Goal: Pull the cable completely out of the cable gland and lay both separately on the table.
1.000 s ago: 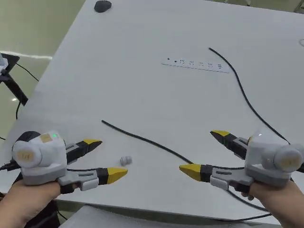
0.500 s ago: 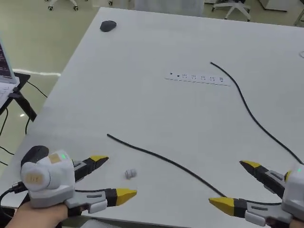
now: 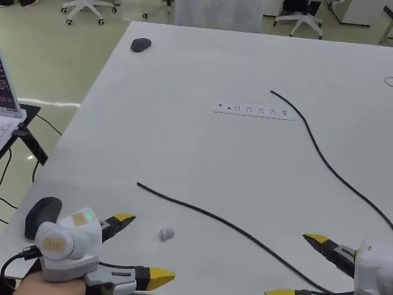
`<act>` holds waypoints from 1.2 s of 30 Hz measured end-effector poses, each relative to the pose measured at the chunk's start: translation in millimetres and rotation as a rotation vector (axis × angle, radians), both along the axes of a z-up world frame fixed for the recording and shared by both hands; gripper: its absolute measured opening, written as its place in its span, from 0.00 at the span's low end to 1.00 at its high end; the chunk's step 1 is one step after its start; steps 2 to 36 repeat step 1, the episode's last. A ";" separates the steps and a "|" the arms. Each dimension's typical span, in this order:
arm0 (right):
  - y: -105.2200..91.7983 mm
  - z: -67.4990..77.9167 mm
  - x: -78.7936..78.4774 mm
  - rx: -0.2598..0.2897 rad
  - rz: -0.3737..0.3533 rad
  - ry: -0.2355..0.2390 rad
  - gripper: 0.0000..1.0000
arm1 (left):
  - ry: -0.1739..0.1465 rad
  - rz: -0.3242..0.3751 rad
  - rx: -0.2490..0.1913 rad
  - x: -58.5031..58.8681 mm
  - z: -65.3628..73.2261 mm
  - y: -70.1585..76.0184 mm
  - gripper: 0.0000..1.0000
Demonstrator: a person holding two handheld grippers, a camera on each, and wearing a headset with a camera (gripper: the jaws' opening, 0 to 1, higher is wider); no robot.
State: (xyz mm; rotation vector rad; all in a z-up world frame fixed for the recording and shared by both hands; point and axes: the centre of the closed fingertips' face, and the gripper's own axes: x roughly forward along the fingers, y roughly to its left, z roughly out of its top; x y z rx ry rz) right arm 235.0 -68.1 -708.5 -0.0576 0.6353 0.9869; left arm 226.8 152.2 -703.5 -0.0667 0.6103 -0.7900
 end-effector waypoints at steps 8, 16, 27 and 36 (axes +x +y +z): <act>-0.7 -0.8 -0.7 -0.011 0.001 0.003 0.99 | 0.002 0.003 -0.001 -0.3 0.2 -0.2 0.97; -0.7 -0.8 -0.7 -0.011 0.001 0.003 0.99 | 0.002 0.003 -0.001 -0.3 0.2 -0.2 0.97; -0.7 -0.8 -0.7 -0.011 0.001 0.003 0.99 | 0.002 0.003 -0.001 -0.3 0.2 -0.2 0.97; -0.7 -0.8 -0.7 -0.011 0.001 0.003 0.99 | 0.002 0.003 -0.001 -0.3 0.2 -0.2 0.97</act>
